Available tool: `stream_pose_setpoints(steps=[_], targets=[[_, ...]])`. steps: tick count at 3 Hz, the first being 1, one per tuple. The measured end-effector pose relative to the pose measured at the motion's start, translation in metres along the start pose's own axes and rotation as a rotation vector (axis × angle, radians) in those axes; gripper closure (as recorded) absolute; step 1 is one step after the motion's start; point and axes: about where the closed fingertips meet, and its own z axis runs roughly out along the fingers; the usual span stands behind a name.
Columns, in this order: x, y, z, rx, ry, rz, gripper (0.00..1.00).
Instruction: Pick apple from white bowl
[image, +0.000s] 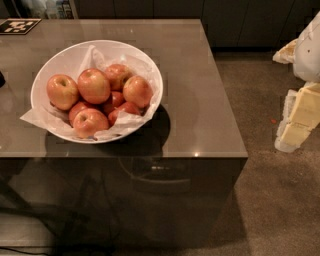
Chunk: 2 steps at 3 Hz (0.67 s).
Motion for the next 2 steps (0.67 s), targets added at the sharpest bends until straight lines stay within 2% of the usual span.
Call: stream_pose_setpoints(steps=[1,2], targets=[[-0.001,0.000,0.000,0.001,0.000,-0.001,0.00],[-0.027,-0.004,-0.008,0.017,0.035,-0.045,0.00]])
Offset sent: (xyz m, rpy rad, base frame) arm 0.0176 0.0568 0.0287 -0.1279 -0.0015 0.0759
